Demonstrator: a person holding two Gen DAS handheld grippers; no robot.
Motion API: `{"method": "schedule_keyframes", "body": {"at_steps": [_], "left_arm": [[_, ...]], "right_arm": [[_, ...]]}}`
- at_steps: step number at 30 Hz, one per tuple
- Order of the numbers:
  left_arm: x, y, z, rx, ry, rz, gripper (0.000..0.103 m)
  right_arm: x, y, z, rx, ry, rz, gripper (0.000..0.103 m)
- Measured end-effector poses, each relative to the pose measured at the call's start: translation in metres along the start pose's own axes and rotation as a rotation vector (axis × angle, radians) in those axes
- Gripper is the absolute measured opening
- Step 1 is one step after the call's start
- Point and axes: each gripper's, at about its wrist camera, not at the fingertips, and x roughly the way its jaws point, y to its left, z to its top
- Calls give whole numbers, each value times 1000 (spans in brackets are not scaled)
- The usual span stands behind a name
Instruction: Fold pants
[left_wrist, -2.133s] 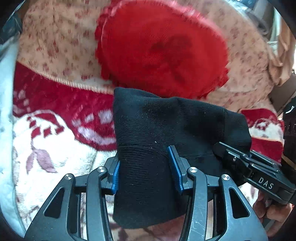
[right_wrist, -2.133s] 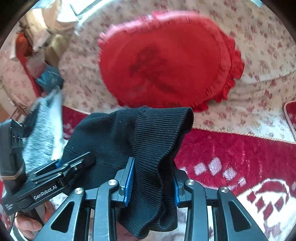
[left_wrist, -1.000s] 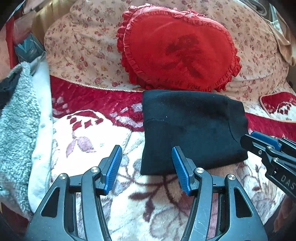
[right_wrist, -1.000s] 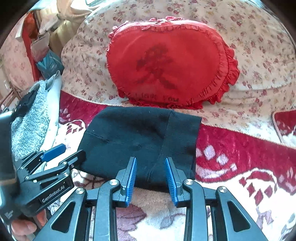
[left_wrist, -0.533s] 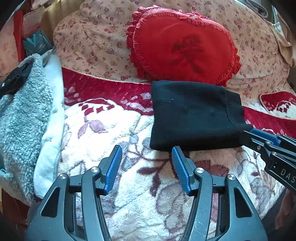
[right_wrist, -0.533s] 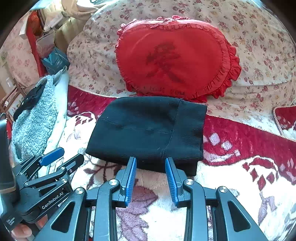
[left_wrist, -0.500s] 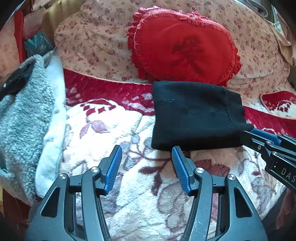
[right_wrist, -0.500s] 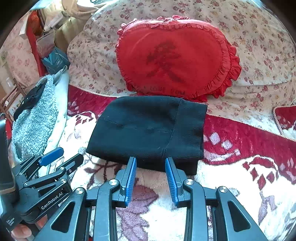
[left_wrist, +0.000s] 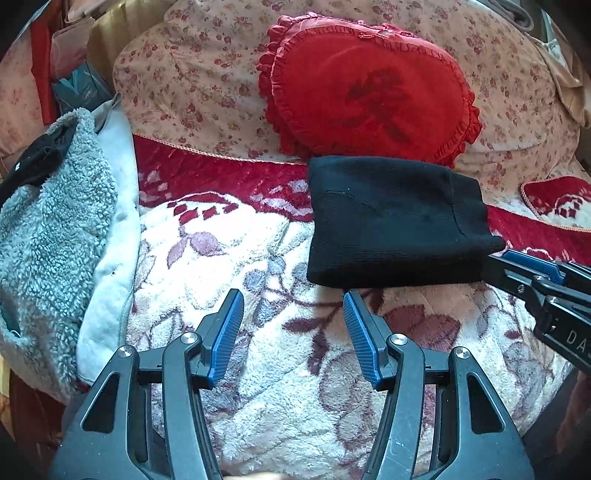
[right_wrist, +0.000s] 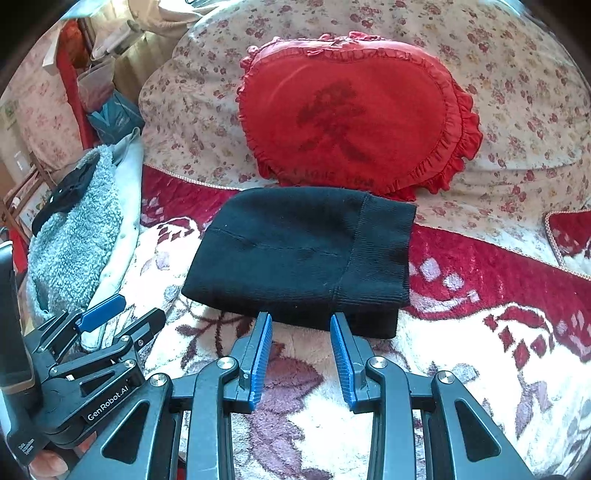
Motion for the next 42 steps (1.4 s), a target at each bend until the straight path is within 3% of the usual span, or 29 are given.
{"method": "schedule_keyframes", "body": {"at_steps": [42], "left_arm": [[6,-12,-4,26,19,-52,56]], "right_arm": [[11,4,-5,0,37,8,32]]}}
